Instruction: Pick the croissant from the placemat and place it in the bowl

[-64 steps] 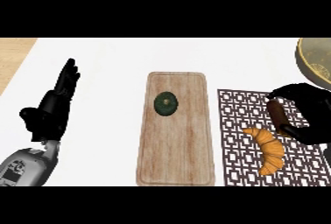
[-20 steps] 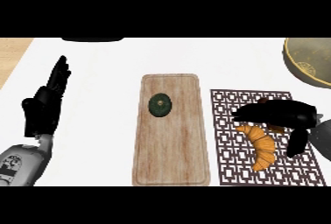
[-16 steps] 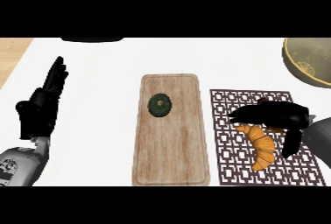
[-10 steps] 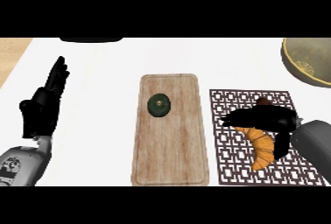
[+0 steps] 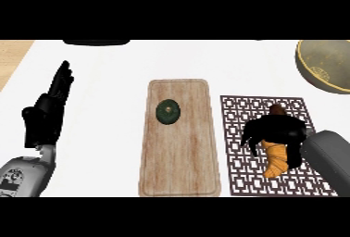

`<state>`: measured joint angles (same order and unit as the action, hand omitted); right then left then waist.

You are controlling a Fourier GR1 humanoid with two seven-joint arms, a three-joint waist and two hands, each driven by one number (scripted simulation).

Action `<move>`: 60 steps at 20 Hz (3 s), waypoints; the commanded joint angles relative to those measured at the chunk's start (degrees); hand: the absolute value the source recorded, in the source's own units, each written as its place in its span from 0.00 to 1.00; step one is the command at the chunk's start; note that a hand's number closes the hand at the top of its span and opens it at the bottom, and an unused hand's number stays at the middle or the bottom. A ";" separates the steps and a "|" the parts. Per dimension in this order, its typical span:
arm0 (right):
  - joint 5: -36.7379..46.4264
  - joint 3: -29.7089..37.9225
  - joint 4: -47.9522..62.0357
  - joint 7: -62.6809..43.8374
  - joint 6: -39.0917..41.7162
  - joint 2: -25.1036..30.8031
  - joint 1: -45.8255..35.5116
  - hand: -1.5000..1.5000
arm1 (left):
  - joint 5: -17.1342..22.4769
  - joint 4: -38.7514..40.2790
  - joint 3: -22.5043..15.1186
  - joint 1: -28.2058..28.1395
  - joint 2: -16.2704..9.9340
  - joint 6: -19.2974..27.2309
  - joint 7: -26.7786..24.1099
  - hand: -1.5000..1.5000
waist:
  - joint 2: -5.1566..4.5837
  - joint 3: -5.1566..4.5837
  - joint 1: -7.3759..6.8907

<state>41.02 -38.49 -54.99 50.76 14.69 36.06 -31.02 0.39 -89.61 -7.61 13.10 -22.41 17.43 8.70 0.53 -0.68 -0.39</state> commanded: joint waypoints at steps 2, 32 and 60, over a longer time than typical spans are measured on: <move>2.15 0.25 6.59 6.60 -2.93 -3.53 1.08 1.00 | 1.51 -0.71 2.94 -0.01 -1.44 -3.04 -0.39 0.50 | -0.75 0.72 -0.36; 2.45 31.68 8.86 -92.16 -42.16 -27.64 -29.64 1.00 | -0.46 -1.64 2.77 -1.35 0.05 -3.18 0.94 0.50 | -0.08 0.51 -0.06; 0.69 50.46 34.03 -63.48 -57.95 0.60 -21.15 1.00 | -2.02 0.80 5.62 3.53 2.64 -6.08 0.58 0.50 | -1.82 0.80 -1.67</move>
<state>40.08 11.34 -26.27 -15.55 -40.95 33.04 -53.63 -2.35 -90.65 -3.38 14.72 -19.36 12.26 10.17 -0.91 0.09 -1.83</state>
